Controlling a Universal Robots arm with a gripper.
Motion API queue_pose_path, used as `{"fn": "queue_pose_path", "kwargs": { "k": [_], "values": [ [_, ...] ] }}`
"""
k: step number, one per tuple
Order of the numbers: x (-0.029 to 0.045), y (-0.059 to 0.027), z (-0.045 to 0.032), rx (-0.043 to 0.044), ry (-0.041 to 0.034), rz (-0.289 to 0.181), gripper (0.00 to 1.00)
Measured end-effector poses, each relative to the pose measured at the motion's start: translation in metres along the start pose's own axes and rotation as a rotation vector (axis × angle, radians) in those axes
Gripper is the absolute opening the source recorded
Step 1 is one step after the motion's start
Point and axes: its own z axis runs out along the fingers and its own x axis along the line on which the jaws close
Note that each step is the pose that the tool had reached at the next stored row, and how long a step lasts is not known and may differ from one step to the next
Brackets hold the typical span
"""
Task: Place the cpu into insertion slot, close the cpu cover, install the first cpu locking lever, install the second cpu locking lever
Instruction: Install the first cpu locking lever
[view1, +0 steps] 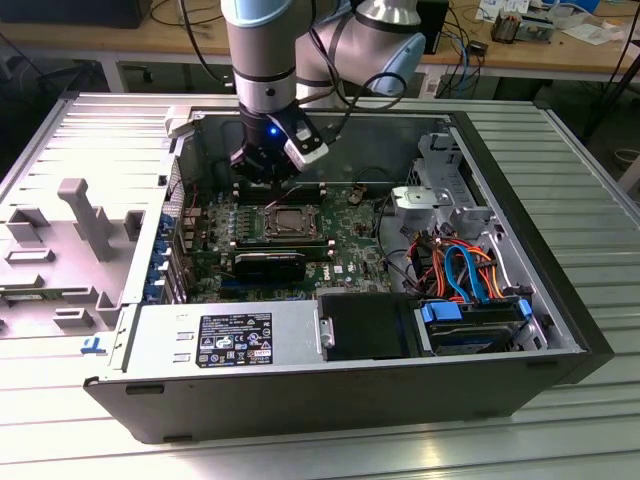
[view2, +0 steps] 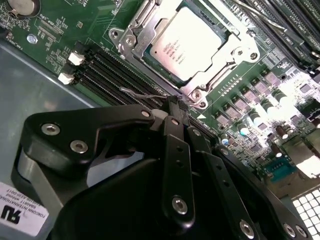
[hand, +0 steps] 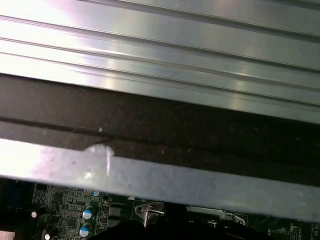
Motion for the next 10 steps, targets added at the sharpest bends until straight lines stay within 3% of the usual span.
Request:
{"fn": "queue_pose_path", "kwargs": {
  "k": [10],
  "values": [
    [-0.0107,-0.0021,0.007,0.0,0.0001,0.0,0.11]
  ]
}}
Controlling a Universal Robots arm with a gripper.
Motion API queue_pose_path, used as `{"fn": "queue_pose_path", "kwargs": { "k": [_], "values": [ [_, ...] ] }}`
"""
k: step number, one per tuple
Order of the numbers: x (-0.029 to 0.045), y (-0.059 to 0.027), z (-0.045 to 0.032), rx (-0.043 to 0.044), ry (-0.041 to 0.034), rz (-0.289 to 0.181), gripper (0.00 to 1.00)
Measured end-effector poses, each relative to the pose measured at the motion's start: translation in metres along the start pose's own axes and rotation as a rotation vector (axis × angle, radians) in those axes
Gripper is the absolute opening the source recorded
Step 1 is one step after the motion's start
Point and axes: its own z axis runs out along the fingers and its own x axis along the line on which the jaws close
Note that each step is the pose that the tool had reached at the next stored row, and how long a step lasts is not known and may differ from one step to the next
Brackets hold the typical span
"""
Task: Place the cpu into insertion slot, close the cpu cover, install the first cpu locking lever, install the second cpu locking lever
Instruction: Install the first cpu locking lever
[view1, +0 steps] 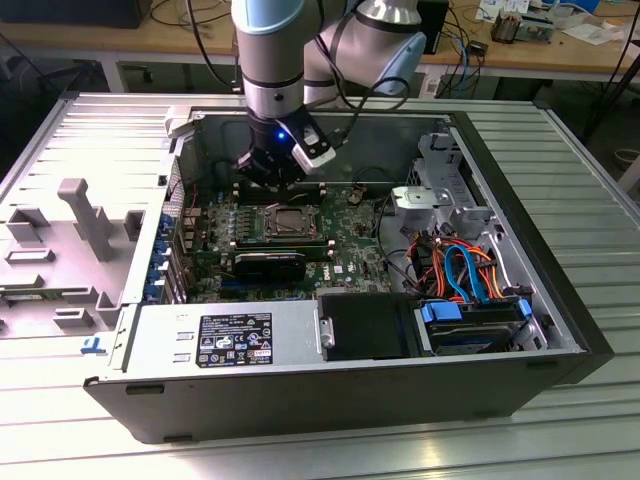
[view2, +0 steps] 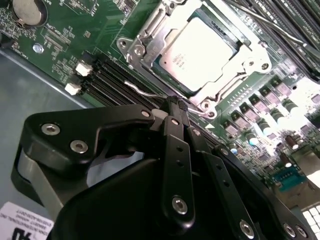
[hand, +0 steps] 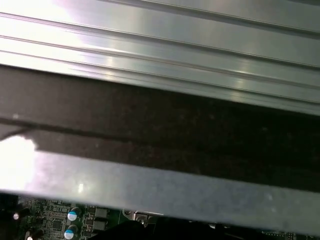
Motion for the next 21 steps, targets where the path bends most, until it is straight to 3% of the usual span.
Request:
{"fn": "queue_pose_path", "kwargs": {
  "k": [21],
  "values": [
    [-0.0182,-0.006,0.0117,0.0004,0.0004,0.0,0.11]
  ]
}}
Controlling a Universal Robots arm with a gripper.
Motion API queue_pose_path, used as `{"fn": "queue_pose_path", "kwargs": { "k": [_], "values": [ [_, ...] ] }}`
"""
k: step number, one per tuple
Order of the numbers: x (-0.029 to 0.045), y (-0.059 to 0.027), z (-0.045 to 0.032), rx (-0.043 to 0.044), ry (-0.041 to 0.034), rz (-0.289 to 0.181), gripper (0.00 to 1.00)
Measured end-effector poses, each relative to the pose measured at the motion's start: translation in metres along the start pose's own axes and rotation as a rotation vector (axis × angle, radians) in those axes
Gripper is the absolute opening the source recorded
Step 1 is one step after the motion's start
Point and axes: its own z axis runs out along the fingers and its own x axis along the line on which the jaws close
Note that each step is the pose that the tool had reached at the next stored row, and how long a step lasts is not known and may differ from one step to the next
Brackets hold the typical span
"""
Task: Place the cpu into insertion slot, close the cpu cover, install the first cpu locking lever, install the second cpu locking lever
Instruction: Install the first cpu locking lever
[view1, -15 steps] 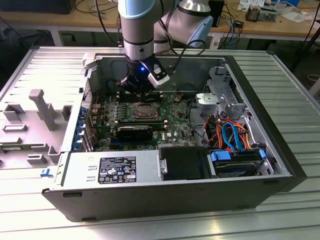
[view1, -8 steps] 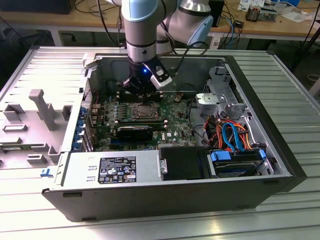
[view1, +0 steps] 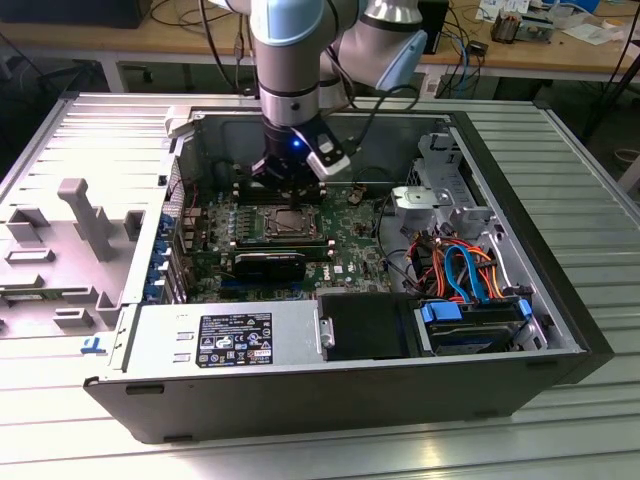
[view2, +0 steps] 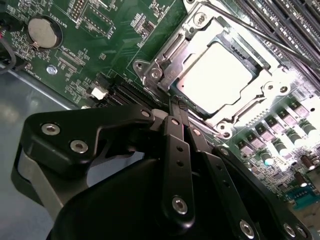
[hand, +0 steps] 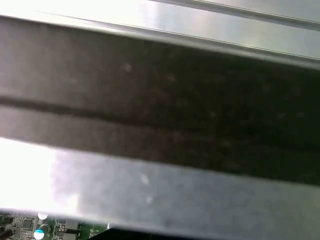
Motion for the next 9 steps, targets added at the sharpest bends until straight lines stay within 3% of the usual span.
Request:
{"fn": "queue_pose_path", "kwargs": {
  "k": [9],
  "values": [
    [-0.0046,-0.0019,0.0032,-0.0002,-0.0001,0.0,0.11]
  ]
}}
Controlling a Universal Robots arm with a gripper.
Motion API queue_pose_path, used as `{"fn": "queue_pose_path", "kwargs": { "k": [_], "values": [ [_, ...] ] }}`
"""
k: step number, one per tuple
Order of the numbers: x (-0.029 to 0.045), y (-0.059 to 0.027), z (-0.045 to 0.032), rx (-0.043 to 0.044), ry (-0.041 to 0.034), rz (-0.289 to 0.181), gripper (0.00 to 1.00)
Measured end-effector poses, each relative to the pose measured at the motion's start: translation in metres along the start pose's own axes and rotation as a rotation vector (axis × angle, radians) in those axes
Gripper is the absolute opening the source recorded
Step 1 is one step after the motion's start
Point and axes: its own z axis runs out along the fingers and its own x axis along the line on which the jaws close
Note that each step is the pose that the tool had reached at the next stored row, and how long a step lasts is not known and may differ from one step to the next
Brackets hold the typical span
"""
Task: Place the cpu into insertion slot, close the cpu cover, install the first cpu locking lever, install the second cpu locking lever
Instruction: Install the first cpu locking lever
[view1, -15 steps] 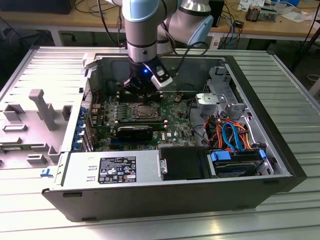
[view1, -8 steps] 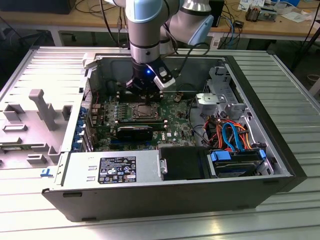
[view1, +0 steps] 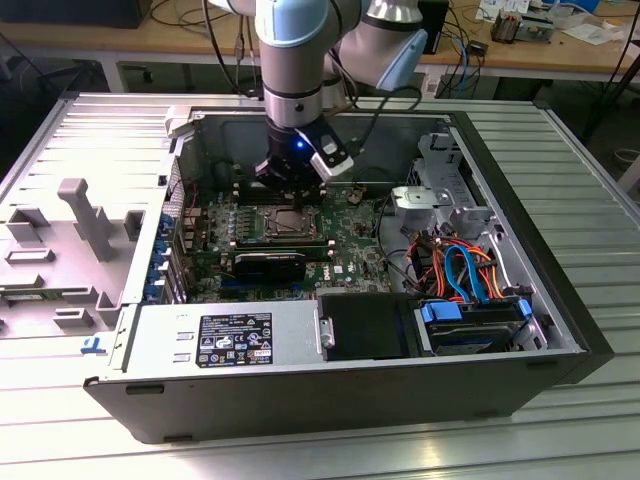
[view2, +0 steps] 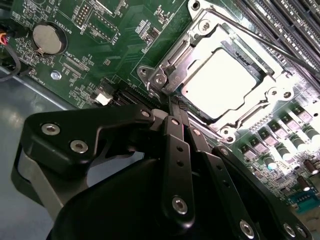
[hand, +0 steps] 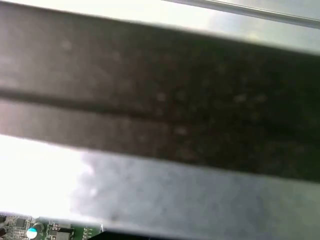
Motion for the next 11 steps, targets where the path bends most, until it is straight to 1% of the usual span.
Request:
{"fn": "queue_pose_path", "kwargs": {
  "k": [6,11],
  "values": [
    [-0.0044,-0.0005,0.0031,0.0003,0.0006,0.0,0.11],
    [-0.0046,-0.0005,0.0031,0.0013,0.0009,0.0,0.11]
  ]
}}
